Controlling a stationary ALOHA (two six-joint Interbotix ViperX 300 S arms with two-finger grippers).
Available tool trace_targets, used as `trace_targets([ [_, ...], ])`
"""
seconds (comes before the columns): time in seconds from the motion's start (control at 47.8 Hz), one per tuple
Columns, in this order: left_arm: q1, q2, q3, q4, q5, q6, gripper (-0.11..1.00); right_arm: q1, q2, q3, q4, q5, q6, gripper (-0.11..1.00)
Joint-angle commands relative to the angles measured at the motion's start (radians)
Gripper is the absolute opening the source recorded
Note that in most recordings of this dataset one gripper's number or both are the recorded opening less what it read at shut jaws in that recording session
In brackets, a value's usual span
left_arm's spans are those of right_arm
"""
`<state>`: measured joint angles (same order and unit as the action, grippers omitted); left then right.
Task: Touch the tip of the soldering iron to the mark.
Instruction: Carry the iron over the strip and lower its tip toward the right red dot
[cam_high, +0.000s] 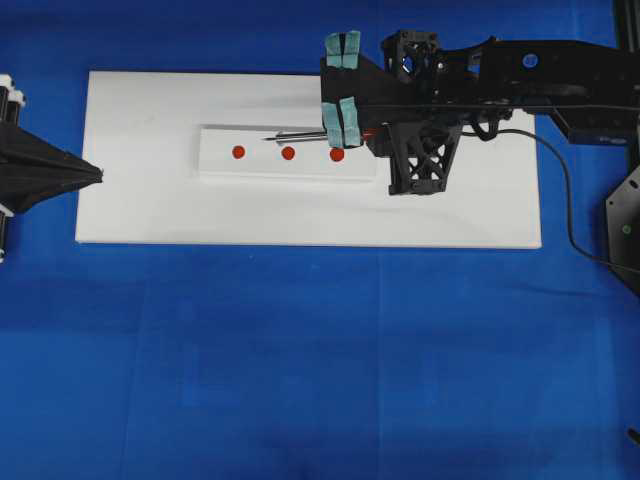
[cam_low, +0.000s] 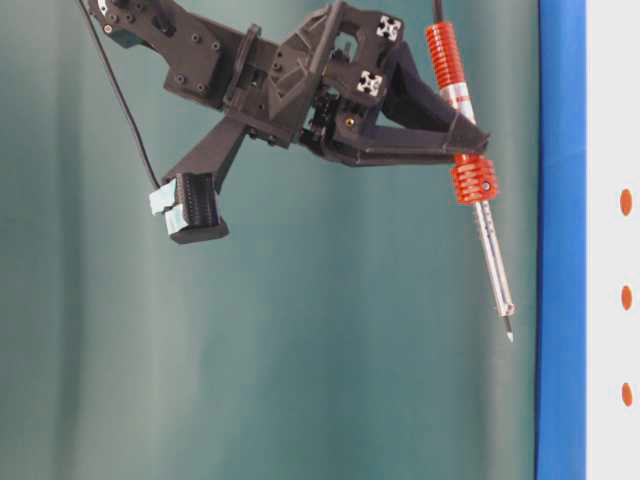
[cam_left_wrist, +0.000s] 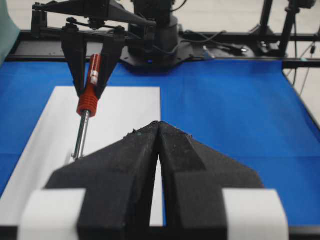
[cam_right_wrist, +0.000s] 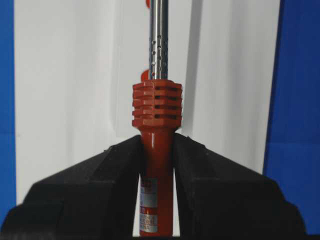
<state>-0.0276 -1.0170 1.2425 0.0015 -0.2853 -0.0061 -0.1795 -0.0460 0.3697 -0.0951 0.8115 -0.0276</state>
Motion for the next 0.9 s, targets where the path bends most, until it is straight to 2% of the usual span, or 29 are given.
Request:
trace_targets([
  [0.0, 0.003, 0.005, -0.008, 0.002, -0.006, 0.0, 0.0, 0.0, -0.011, -0.029, 0.003, -0.002, 0.005, 0.06],
  [0.607, 0.003, 0.005, -0.008, 0.002, -0.002, 0.0, 0.0, 0.0, -0.009, -0.032, 0.003, -0.012, 0.011, 0.06],
  [0.879, 0.002, 0.005, -0.008, 0.0, -0.002, 0.0, 0.0, 0.0, 0.052, -0.071, 0.003, -0.018, 0.012, 0.06],
])
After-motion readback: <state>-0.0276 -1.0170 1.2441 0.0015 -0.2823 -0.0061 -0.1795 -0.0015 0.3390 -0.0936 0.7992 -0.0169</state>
